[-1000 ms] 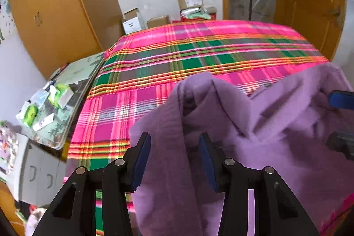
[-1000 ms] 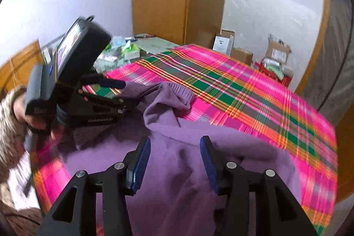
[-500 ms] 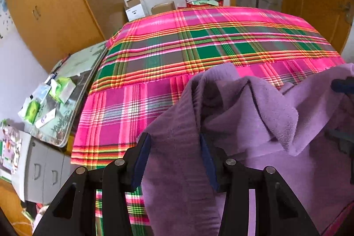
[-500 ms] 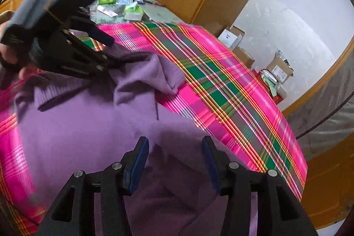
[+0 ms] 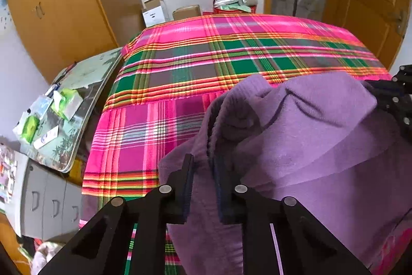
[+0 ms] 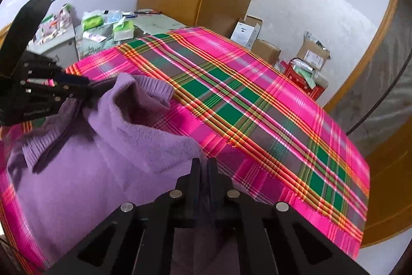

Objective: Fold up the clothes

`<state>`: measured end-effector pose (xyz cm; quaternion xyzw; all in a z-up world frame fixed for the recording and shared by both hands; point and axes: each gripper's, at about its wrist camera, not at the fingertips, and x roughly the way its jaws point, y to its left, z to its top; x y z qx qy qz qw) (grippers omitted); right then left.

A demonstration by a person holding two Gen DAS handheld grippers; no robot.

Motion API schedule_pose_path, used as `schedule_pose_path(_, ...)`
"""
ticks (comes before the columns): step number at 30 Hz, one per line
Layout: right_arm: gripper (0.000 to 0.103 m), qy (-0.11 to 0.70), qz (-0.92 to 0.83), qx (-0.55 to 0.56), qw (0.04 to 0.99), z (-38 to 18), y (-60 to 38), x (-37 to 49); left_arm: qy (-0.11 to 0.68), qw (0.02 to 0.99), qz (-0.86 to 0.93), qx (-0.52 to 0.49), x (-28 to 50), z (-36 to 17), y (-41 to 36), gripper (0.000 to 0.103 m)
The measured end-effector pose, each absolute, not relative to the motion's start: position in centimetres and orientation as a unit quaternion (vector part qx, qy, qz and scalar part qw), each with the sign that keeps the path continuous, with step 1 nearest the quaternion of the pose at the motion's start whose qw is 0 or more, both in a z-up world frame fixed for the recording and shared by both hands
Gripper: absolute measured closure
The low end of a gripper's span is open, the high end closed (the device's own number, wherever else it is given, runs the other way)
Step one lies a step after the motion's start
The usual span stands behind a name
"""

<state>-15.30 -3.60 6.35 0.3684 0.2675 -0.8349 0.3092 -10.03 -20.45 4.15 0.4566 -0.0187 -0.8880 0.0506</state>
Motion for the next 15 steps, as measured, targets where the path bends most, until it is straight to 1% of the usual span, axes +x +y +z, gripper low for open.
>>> schedule_pose_path(7,0.098,0.251,-0.834,0.381,0.31,6.7,-3.9,-17.0,0.015,0.048,-0.891,0.452,-10.2,4.4,-21.9,0.093)
schedule_pose_path(15,0.098,0.219,-0.84,0.394,0.302,8.1,-4.9,-20.6,0.057,0.069,-0.897,0.433,-10.0,5.0,-24.7,0.095)
